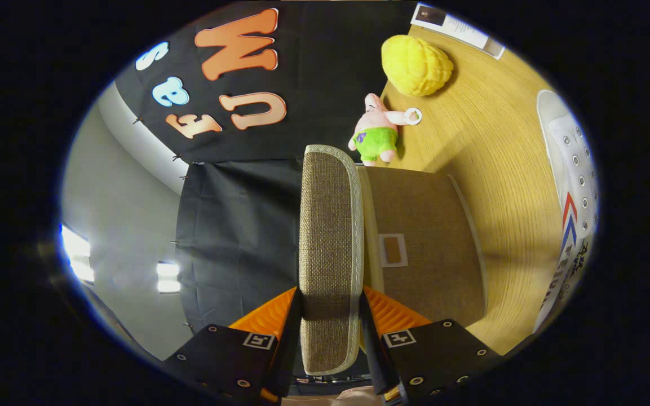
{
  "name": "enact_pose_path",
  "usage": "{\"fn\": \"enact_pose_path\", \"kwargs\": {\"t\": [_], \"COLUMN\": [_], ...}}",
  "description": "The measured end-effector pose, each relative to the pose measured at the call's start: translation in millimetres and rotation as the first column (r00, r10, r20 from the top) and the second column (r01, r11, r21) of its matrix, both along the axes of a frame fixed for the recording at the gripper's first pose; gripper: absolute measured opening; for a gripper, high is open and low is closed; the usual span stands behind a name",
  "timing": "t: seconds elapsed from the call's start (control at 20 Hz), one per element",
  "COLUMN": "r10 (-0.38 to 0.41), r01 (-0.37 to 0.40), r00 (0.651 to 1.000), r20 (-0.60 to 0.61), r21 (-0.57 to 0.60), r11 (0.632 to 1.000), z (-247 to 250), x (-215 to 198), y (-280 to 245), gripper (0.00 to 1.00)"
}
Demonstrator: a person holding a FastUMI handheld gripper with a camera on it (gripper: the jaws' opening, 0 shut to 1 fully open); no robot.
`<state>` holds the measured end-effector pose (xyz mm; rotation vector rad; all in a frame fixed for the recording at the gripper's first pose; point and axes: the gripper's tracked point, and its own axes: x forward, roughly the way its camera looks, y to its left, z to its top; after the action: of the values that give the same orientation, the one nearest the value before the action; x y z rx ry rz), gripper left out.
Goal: Open the storage box then place both shoes into the box .Put the left shoe in first, then the right shoe, with the right side of both shoes facing outward in a uniform manner.
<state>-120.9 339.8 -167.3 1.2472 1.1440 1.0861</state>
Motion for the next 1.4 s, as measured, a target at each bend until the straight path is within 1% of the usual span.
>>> {"fn": "enact_pose_path", "kwargs": {"t": [0.15, 0.4, 0.7, 0.8, 0.85, 0.9, 0.95, 1.0, 1.1, 1.15, 1.25, 1.3, 1.4], "r10": [-0.025, -0.067, -0.066, -0.053, -0.044, -0.033, -0.019, -0.002, 0.048, 0.086, 0.169, 0.197, 0.231], "r01": [0.025, 0.071, 0.094, 0.090, 0.079, 0.068, 0.061, 0.061, 0.029, -0.007, -0.084, -0.099, -0.111], "r00": [0.999, 0.994, 0.980, 0.974, 0.971, 0.968, 0.961, 0.951, 0.940, 0.940, 0.933, 0.924, 0.906], "r20": [0.023, 0.087, 0.187, 0.222, 0.233, 0.248, 0.275, 0.309, 0.339, 0.331, 0.316, 0.329, 0.356], "r21": [-0.004, -0.040, -0.144, -0.157, -0.144, -0.133, -0.145, -0.180, -0.221, -0.232, -0.265, -0.291, -0.326], "r11": [1.000, 0.997, 0.985, 0.983, 0.986, 0.989, 0.987, 0.982, 0.975, 0.973, 0.961, 0.952, 0.939], "z": [27, 72, 116, 133, 145, 155, 157, 155, 151, 150, 135, 129, 121], "x": [0, 3, -2, -11, -17, -22, -29, -30, -35, -42, -62, -67, -79], "y": [9, 43, 111, 137, 152, 164, 181, 198, 238, 254, 269, 277, 287], "gripper": [0.55, 0.55, 0.55, 0.55, 0.55, 0.52, 0.47, 0.47, 0.47, 0.47, 0.47, 0.47, 0.53]}}
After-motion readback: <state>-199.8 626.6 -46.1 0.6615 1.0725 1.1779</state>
